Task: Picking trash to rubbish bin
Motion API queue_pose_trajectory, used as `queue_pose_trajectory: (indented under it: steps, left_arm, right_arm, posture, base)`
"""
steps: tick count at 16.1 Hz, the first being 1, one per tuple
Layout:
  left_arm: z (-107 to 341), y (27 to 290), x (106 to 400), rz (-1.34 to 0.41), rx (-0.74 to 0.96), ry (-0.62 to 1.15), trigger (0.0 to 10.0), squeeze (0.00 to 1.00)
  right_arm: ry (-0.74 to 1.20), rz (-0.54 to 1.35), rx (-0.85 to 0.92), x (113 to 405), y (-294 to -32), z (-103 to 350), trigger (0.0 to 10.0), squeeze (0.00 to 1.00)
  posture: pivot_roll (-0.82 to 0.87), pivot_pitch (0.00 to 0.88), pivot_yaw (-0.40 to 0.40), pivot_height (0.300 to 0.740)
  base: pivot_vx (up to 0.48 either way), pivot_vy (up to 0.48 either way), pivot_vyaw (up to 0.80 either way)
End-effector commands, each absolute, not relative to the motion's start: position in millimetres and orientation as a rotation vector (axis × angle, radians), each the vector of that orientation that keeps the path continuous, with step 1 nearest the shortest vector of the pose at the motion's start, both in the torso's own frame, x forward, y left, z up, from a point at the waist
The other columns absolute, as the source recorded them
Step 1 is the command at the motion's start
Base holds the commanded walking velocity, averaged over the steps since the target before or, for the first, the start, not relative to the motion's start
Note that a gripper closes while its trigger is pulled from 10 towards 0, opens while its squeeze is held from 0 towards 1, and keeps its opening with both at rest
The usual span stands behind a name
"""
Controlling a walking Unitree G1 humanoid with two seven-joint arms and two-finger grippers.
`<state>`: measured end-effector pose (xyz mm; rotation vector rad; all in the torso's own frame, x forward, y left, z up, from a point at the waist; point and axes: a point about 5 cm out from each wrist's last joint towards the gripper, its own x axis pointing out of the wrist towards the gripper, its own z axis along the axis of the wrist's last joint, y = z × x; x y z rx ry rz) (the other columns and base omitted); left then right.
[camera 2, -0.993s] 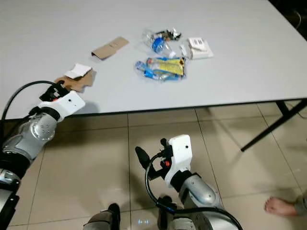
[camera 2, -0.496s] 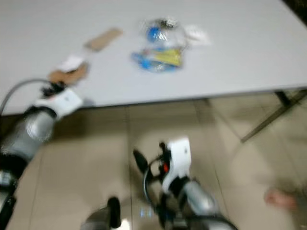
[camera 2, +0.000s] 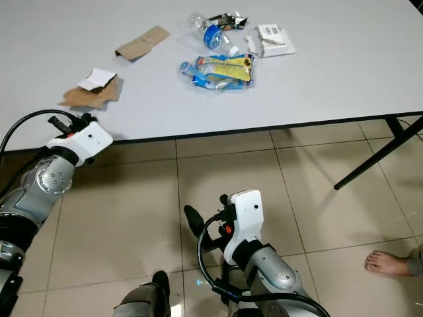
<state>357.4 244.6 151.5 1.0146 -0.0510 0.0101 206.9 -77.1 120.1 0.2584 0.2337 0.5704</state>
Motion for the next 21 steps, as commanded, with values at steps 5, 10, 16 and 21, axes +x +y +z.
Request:
queue_pose_trajectory:
  steps: [5, 10, 16, 21]
  left_arm:
    - [107.6, 216.7, 328.2, -0.047, 0.641, 0.009, 10.0, 0.0]
    - [211.7, 183.3, 328.6, 0.055, 0.521, -0.376, 10.0, 0.0]
    - [243.2, 178.7, 319.1, 0.093, 0.498, -0.436, 10.0, 0.0]
    - [244.4, 179.8, 317.8, 0.101, 0.494, -0.409, 10.0, 0.0]
  right_arm:
    - [0.23, 0.547, 0.276, 206.6, -78.8, 119.3, 10.0, 0.0]
    - [0.19, 0.504, 0.264, 214.7, -83.3, 123.7, 10.0, 0.0]
    - [0.188, 0.509, 0.273, 217.5, -80.3, 121.5, 10.0, 0.0]
    - [0.19, 0.514, 0.277, 217.9, -79.1, 120.1, 10.0, 0.0]
  posture:
    - [-0.17, 0.376, -0.082, 0.74]
    - [-0.15, 0.373, -0.077, 0.74]
    - [-0.14, 0.363, -0.073, 0.74]
    - [-0.14, 0.363, -0.071, 0.74]
  base:
    - [0.0, 0.0, 0.0]
    - [0.0, 0.0, 0.0]
    - [0.4, 0.0, 0.0]
    - [0.48, 0.0, 0.0]
